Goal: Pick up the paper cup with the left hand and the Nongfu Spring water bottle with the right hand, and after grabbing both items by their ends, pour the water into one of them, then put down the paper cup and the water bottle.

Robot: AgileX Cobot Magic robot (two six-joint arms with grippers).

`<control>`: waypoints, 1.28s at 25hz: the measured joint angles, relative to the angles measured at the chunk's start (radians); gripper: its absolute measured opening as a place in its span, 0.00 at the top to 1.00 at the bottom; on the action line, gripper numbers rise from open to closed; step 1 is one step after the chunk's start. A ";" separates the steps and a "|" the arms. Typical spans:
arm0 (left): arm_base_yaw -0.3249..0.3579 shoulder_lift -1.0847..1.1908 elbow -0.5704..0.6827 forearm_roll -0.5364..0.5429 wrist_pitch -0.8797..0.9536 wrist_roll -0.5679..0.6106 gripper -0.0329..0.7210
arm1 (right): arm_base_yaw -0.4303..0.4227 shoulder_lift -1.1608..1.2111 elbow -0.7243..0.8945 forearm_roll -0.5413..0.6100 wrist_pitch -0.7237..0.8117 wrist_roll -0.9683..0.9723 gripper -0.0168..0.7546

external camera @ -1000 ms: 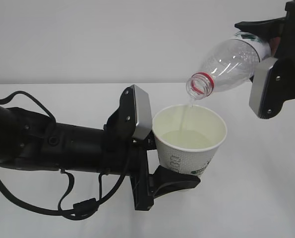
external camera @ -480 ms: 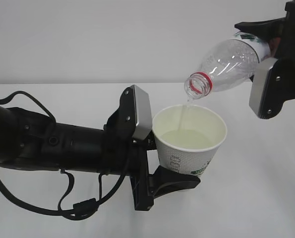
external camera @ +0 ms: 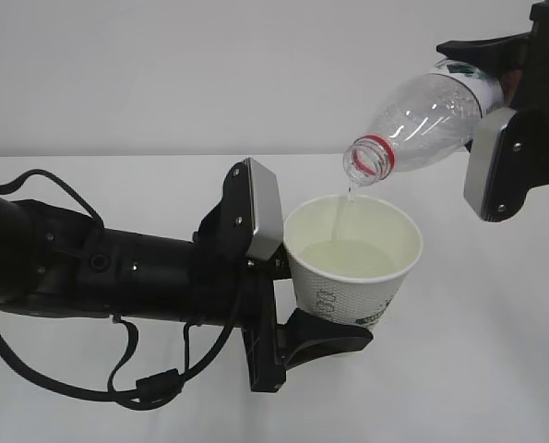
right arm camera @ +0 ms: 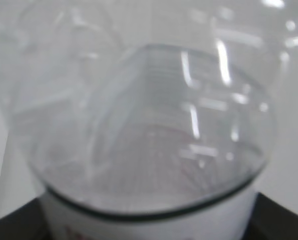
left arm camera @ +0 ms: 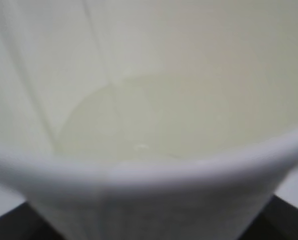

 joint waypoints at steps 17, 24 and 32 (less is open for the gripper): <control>0.000 0.000 0.000 0.000 0.000 0.000 0.25 | 0.000 0.000 0.000 0.002 0.000 -0.013 0.38; 0.000 0.000 0.000 0.002 0.000 0.000 0.25 | 0.000 0.000 0.000 0.002 0.000 -0.017 0.38; 0.000 0.000 0.000 0.002 0.000 0.000 0.25 | 0.000 0.000 0.000 0.004 -0.002 -0.017 0.38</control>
